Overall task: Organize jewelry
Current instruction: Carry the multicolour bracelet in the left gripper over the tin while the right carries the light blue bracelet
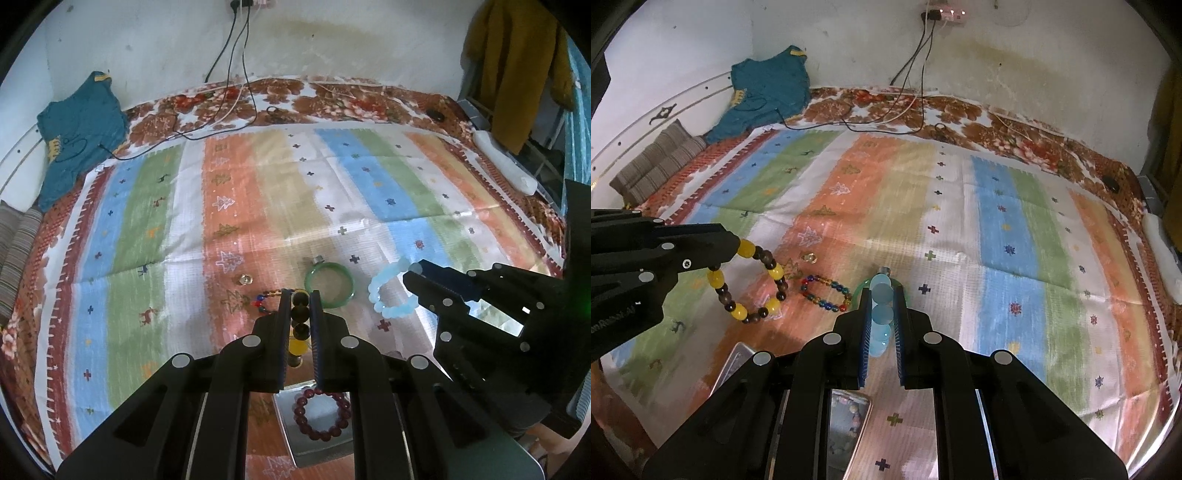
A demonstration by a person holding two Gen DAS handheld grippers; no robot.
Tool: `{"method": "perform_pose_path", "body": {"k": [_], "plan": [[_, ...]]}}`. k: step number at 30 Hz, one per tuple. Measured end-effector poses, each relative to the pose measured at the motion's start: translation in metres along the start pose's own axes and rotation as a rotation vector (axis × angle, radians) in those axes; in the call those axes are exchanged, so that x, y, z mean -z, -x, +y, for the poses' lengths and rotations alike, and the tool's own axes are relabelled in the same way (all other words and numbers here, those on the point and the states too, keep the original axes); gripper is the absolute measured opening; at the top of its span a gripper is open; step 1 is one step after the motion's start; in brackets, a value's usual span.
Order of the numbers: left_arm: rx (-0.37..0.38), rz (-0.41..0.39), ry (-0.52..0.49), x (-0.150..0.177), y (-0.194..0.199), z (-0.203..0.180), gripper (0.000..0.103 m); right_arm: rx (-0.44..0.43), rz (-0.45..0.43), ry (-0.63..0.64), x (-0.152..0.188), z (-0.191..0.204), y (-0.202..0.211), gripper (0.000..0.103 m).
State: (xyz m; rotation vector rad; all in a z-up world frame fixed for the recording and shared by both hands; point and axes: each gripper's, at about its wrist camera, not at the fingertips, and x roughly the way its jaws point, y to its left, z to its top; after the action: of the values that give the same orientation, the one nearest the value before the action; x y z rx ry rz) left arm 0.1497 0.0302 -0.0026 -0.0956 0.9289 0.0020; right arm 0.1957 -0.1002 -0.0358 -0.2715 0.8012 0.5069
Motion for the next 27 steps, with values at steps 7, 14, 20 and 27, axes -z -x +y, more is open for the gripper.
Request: {"method": "perform_pose_path", "body": {"k": [7, 14, 20, 27], "plan": [[0.018, -0.003, 0.001, 0.009, 0.009, -0.003, 0.010, -0.001, -0.012, 0.000, 0.006, 0.002, 0.012, 0.012], [0.025, -0.007, 0.003, 0.013, 0.013, -0.004, 0.010, -0.003, -0.012, 0.002, 0.014, 0.005, 0.018, 0.012], [0.029, -0.017, 0.000, 0.021, 0.020, -0.008, 0.010, -0.007, -0.013, 0.003, 0.021, 0.007, 0.023, 0.012], [0.043, -0.042, 0.000, 0.038, 0.038, -0.014, 0.010, -0.020, -0.018, 0.012, 0.031, 0.010, 0.032, 0.012]]}}
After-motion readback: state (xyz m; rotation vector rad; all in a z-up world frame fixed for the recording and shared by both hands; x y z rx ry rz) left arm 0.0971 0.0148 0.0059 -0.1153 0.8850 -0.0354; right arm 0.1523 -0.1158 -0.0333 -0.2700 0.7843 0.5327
